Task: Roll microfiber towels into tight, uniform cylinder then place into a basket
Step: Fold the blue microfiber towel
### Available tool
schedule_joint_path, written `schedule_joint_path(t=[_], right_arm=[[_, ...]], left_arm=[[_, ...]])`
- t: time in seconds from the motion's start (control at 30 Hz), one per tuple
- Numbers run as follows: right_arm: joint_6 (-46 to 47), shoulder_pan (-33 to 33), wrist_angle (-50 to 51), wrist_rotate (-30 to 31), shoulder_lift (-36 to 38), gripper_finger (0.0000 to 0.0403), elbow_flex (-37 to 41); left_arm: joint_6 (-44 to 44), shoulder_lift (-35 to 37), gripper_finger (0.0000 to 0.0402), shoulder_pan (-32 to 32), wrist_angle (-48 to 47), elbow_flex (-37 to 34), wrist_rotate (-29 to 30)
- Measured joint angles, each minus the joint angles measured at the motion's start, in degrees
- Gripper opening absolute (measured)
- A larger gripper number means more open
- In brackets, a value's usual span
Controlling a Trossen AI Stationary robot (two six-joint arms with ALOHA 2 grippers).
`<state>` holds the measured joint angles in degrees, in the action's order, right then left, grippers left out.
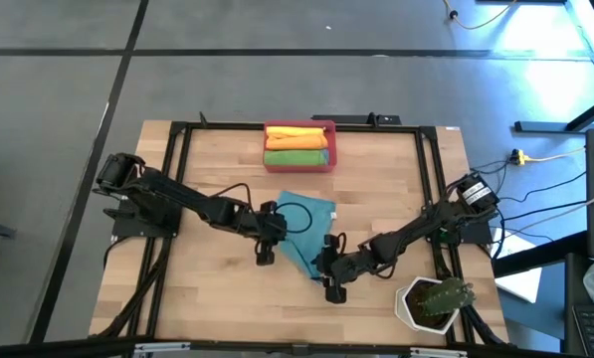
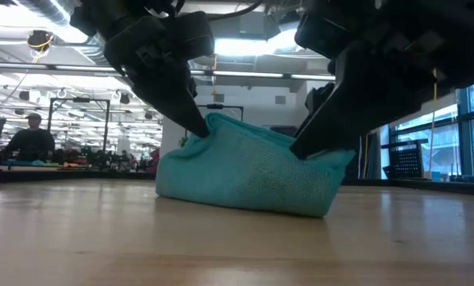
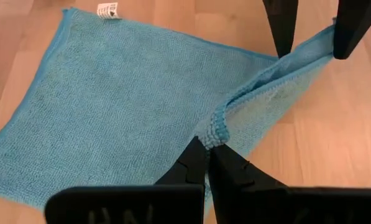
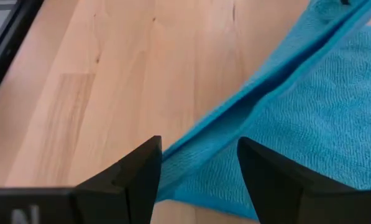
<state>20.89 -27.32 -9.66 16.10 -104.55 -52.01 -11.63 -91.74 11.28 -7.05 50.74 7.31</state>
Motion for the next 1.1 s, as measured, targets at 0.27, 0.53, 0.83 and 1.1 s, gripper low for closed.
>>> schedule_joint_path(t=[0.27,0.53,0.83,1.1], right_arm=[[3.0,-2.0,0.2,-2.9,0.0,0.0214,0.0],[4.2,-2.1,2.0,-0.2,0.0,0.0214,0.0],[2.3,-2.2,4.9,8.3,0.0,0.0166,0.0],[0.2,-2.2,4.9,2.8,0.1,0.0013,0.0]], left_arm=[[0.0,0.0,0.0,-1.4,-0.4,0.0,0.0],[0.0,0.0,0.0,-2.7,-0.4,0.0,-0.9],[-0.1,0.0,0.0,-2.7,-1.5,0.0,-1.0],[-1.6,0.0,0.0,-1.1,-2.6,0.0,-2.4]])
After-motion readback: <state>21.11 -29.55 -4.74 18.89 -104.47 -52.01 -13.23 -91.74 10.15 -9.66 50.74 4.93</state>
